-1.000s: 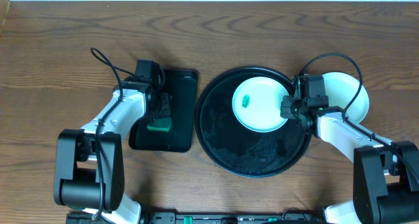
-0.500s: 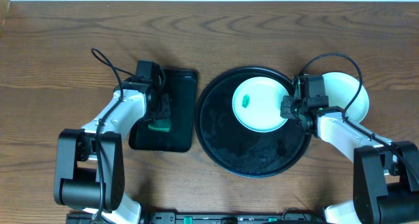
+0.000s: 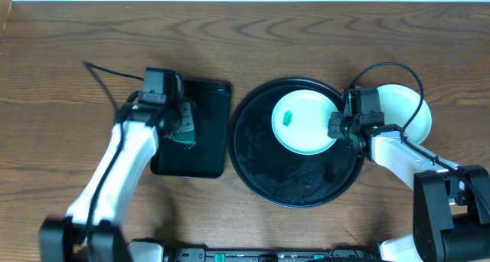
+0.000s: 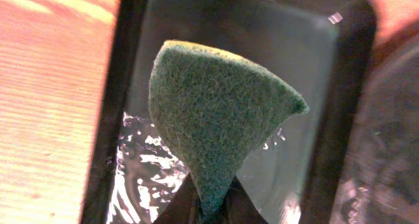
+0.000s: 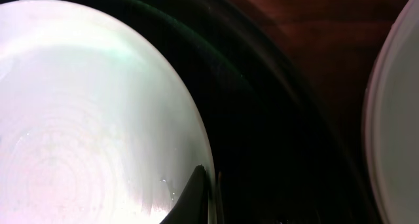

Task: Clean dirty plates on tray and stack at the side
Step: 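Lift the sponge out of the black tray with the left gripper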

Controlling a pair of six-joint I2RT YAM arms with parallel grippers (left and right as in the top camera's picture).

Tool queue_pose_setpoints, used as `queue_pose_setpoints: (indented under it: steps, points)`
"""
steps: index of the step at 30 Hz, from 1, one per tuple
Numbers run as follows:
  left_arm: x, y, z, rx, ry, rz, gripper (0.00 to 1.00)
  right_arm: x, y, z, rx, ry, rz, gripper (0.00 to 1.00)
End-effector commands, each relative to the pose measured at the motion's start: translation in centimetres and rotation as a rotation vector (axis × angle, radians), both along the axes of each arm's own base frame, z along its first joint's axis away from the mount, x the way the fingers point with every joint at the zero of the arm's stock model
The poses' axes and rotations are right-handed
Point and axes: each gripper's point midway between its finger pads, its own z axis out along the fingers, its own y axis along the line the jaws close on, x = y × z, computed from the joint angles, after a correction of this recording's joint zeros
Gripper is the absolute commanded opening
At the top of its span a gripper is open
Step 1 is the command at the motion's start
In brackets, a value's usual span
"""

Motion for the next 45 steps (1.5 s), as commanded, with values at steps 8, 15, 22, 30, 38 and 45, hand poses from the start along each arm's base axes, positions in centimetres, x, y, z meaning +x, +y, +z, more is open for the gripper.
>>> queue_pose_setpoints:
  steps: [8, 15, 22, 30, 38, 45]
  points:
    - [-1.6, 0.0, 7.4, -0.033, -0.191, -0.006, 0.07, -0.5, -0.1, -0.5, 0.004, 0.022, 0.005, 0.01]
    - [-2.2, 0.1, 8.2, -0.035, -0.208, -0.006, 0.07, -0.5, -0.1, -0.5, 0.003, 0.022, 0.005, 0.01]
    - [-2.2, 0.1, 8.1, -0.034, -0.204, -0.006, 0.07, -0.5, -0.1, -0.5, 0.004, 0.023, 0.006, 0.01]
    - [-2.1, 0.1, 7.3, -0.032, -0.178, -0.006, 0.07, -0.5, -0.1, -0.5, 0.004, 0.023, 0.006, 0.01]
    - [-1.9, 0.1, 5.6, -0.026, -0.121, -0.006, 0.07, -0.7, 0.7, -0.4, 0.045, 0.030, 0.029, 0.01]
    - [-1.5, -0.3, 4.3, -0.041, -0.084, -0.014, 0.08, -0.7, 0.9, -0.4, 0.055, 0.030, 0.036, 0.01]
